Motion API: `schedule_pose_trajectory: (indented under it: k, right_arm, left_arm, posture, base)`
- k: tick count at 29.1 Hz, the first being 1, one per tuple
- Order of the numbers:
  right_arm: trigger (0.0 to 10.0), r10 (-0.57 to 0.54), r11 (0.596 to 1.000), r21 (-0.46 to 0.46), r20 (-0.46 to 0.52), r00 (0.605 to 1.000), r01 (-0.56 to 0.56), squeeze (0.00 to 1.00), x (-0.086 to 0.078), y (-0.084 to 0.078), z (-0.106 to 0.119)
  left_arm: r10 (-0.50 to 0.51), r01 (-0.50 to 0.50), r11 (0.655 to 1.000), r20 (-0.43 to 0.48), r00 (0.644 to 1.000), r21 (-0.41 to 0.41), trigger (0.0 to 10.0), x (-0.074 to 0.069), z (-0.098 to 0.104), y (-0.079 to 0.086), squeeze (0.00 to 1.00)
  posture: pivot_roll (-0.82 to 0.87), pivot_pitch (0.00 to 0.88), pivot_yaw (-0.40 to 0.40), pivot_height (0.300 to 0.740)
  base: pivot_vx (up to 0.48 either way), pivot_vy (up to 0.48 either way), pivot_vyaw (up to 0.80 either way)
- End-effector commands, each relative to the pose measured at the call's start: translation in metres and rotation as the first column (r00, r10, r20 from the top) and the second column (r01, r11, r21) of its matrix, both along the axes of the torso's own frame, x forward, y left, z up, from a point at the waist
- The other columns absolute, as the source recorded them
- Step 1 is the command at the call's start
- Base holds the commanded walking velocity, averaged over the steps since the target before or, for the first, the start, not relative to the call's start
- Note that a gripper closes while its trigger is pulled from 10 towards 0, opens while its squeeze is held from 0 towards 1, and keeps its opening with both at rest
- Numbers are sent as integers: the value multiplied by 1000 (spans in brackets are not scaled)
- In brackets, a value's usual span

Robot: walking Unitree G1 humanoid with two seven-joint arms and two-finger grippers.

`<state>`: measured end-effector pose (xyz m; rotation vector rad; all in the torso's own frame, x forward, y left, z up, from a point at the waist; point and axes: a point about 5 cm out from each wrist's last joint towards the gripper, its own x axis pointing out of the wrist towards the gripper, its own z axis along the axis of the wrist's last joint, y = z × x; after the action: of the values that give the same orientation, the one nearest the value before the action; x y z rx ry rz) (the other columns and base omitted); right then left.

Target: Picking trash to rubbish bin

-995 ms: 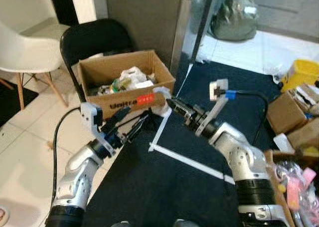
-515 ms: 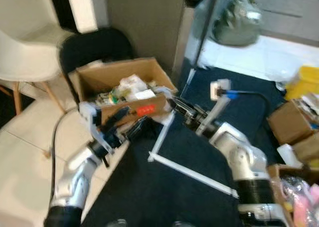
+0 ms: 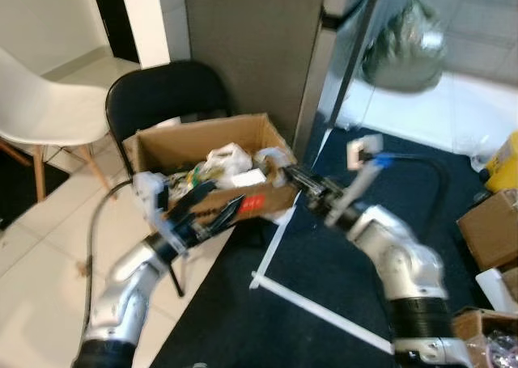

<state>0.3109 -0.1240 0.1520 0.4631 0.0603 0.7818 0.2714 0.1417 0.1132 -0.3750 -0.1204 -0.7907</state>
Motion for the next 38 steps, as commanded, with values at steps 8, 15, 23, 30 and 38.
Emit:
schedule_pose_trajectory:
  k: [8,15,23,30,38]
  right_arm:
    - [10000,-16,1000,-2,2,1000,16,0,0,-6,1]
    - [10000,-17,1000,-2,3,1000,17,0,1,-6,1]
    - [10000,-16,1000,0,3,1000,16,0,1,-6,0]
    - [10000,-13,1000,1,5,1000,13,0,0,-6,0]
    - [10000,-6,1000,0,16,1000,6,0,0,-5,1]
  left_arm:
    - [-11,11,1000,-1,1000,11,10000,-1,-1,-3,0]
    - [-13,13,1000,-1,1000,11,10000,-1,-1,-3,0]
    - [-13,13,1000,-3,1000,9,10000,-1,-2,-3,0]
    - [-15,15,1000,-8,1000,4,10000,-1,-3,-3,0]
    - [-17,17,1000,-10,1000,2,10000,-1,-2,-3,0]
  posture:
    - [12,0,-6,740]
    - [13,0,-9,740]
    - [14,0,-10,740]
    - [14,0,-10,740]
    - [14,0,-6,740]
  base:
    - [296,0,0]
    - [296,0,0]
    - [299,0,0]
    - [301,0,0]
    - [296,0,0]
